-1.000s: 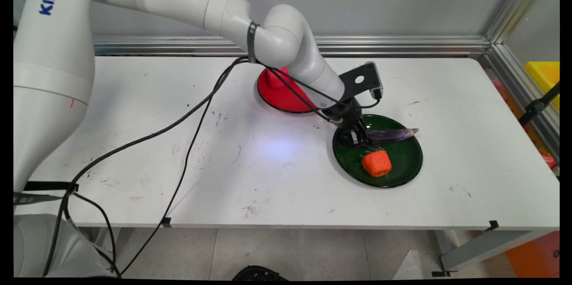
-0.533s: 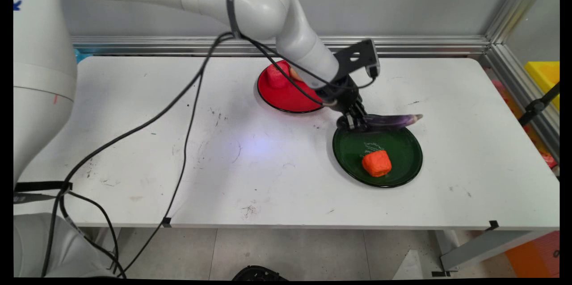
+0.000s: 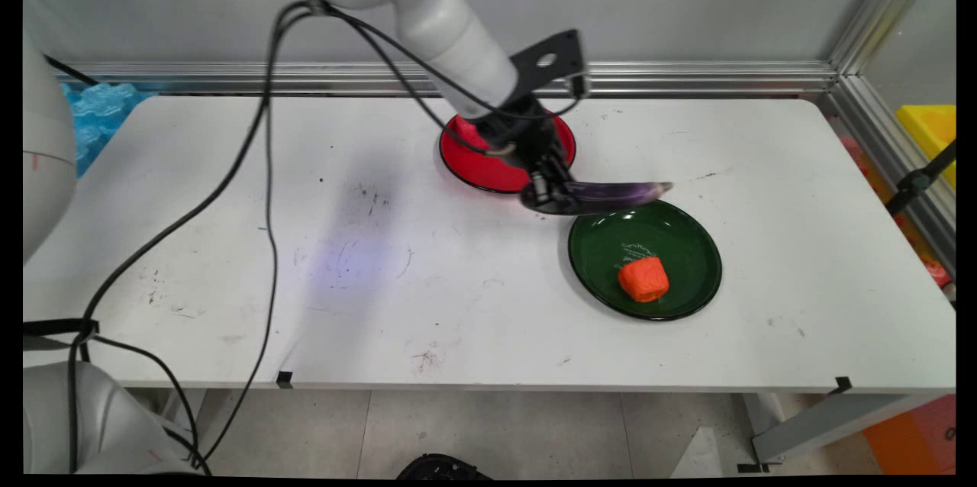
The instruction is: Place the picked object on the table
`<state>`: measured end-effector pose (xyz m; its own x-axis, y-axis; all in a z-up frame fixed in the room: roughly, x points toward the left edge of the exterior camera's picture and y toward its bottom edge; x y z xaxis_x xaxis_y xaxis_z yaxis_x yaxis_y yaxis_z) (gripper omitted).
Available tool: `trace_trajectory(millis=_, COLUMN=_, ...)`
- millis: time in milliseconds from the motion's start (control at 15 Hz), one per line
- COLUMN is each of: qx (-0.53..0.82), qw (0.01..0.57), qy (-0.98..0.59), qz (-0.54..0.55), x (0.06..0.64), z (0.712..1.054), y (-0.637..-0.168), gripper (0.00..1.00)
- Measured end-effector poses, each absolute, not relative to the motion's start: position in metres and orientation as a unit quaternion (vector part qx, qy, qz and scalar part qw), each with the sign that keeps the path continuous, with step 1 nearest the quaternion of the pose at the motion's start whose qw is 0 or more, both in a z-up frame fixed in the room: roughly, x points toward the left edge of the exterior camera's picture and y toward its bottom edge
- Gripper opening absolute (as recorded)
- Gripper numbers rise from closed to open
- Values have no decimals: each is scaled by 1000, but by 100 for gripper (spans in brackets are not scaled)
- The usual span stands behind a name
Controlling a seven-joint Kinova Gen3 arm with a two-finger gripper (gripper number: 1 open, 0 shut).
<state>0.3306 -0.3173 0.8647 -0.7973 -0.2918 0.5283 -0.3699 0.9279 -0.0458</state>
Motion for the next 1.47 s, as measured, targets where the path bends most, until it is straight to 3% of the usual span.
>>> trace_trajectory(millis=733, qx=201, qw=205, qy=-957, qz=45, x=429, z=871, y=-259, gripper=0)
trace_trajectory(millis=1467, qx=191, qw=206, qy=-959, qz=45, x=436, z=803, y=-265, gripper=0)
